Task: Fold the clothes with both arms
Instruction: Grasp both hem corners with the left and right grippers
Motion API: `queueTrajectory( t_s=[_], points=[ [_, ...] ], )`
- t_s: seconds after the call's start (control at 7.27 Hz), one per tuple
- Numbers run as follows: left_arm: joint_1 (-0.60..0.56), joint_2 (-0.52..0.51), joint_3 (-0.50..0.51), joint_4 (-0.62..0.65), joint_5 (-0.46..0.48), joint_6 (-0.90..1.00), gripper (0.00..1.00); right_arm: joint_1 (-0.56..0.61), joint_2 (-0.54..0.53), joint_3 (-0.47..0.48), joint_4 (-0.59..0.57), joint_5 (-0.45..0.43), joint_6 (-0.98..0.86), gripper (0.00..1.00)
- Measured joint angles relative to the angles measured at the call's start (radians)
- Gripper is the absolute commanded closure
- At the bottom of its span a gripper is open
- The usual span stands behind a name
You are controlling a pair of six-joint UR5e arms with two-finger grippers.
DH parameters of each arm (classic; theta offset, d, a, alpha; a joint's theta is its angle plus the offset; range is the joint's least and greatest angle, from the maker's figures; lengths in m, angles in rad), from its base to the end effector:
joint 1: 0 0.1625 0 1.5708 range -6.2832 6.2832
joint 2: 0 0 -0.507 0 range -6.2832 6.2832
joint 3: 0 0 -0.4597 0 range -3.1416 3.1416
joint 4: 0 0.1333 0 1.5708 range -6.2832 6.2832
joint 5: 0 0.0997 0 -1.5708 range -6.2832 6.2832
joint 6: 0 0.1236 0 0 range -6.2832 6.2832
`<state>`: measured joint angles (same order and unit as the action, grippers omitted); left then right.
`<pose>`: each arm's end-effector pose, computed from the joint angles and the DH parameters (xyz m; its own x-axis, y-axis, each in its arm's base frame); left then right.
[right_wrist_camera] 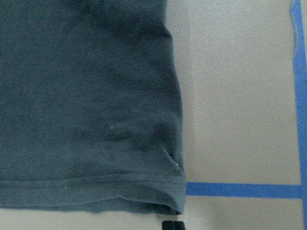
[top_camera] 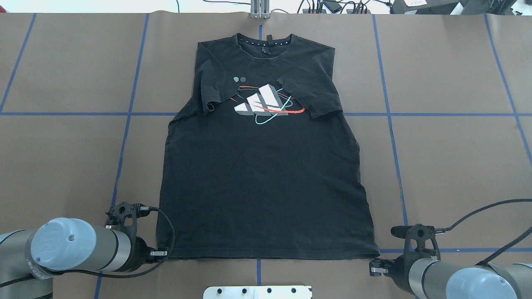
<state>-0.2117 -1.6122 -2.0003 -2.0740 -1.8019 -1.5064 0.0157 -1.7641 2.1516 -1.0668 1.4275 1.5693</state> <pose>0.5510 -0.2258 0.4456 0.5495 -0.0540 -0.8338 -0.0161 0.9970 -0.0752 -0.4836 -0.1586 0.4856 0.6284 0.0084 0.7779 -0.1257 0.9879 0.0909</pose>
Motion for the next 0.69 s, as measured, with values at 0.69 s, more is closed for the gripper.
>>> queueTrajectory(
  t_s=[0.69],
  points=[
    [0.000,-0.003,0.001,-0.001,-0.001,0.000,1.00,0.000,0.007,0.002,-0.043,-0.038,0.003,0.30]
  ],
)
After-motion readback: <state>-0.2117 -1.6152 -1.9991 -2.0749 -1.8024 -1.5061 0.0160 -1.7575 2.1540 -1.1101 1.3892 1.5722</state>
